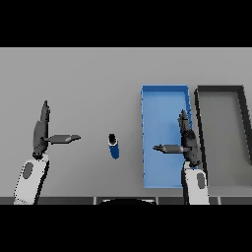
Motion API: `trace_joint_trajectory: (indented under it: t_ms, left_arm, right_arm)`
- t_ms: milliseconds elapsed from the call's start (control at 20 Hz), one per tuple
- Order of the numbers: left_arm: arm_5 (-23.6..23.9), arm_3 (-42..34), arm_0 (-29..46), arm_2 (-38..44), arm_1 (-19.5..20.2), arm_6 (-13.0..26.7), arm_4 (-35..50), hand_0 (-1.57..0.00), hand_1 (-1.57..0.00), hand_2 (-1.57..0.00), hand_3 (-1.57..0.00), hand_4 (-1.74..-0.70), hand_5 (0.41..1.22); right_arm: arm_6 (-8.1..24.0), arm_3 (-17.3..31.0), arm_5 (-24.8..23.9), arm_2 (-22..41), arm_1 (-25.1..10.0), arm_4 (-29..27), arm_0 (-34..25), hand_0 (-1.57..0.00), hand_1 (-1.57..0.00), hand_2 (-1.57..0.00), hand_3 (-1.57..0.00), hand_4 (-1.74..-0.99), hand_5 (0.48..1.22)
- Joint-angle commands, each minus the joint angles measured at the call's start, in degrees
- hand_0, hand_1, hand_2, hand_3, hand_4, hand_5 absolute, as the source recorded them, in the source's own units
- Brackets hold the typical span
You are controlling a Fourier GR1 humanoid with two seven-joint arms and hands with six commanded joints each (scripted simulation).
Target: Pick up the blue pipe and place it into the blue bin.
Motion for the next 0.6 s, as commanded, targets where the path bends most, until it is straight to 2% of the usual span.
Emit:
trace_joint_trajectory:
  t_ms: [0, 250, 300, 350, 400, 550]
  left_arm:
    - [0.13, -0.13, 0.02, -0.12, -0.15, -0.25, -0.10, 0.00, 0.00, 0.00, 0.00, -0.97, 0.594]
    - [1.46, -1.47, 0.42, -1.20, -1.00, 0.11, -1.16, 0.00, 0.00, 0.00, 0.00, -0.97, 0.594]
    - [-5.57, -1.85, 0.79, -3.36, 3.17, -2.26, -1.33, 0.00, 0.00, 0.00, 0.00, -0.97, 0.594]
    - [-10.42, -1.47, 0.68, -4.09, 6.22, -3.77, -1.00, 0.00, 0.00, 0.00, 0.00, -0.97, 0.595]
    - [-13.38, -1.37, 0.81, -4.49, 8.08, -4.81, -0.75, 0.00, 0.00, 0.00, 0.00, -0.97, 0.596]
    - [-17.01, -0.78, -0.38, -5.36, 9.70, -5.62, -0.73, 0.00, 0.00, 0.00, 0.00, -0.97, 0.597]
  right_arm:
    - [-0.03, -0.02, 0.05, -0.14, -0.15, -0.13, 0.05, 0.00, 0.00, 0.00, 0.00, -1.210, 0.594]
    - [-0.58, -0.09, 1.24, -1.25, -1.67, -1.36, 0.91, 0.00, 0.00, 0.00, 0.00, -1.210, 0.594]
    - [-3.79, -1.39, 2.70, 0.82, -5.81, 3.07, 1.43, 0.00, 0.00, 0.00, 0.00, -1.210, 0.594]
    - [-5.61, -3.09, 3.63, 2.15, -8.30, 5.55, 2.04, 0.00, 0.00, 0.00, 0.00, -1.206, 0.592]
    - [-6.19, -4.25, 3.60, 3.30, -9.43, 7.85, 3.37, 0.00, 0.00, 0.00, 0.00, -1.198, 0.589]
    - [-5.88, -5.14, 3.77, 4.86, -10.49, 10.58, 3.85, 0.00, 0.00, 0.00, 0.00, -1.190, 0.586]
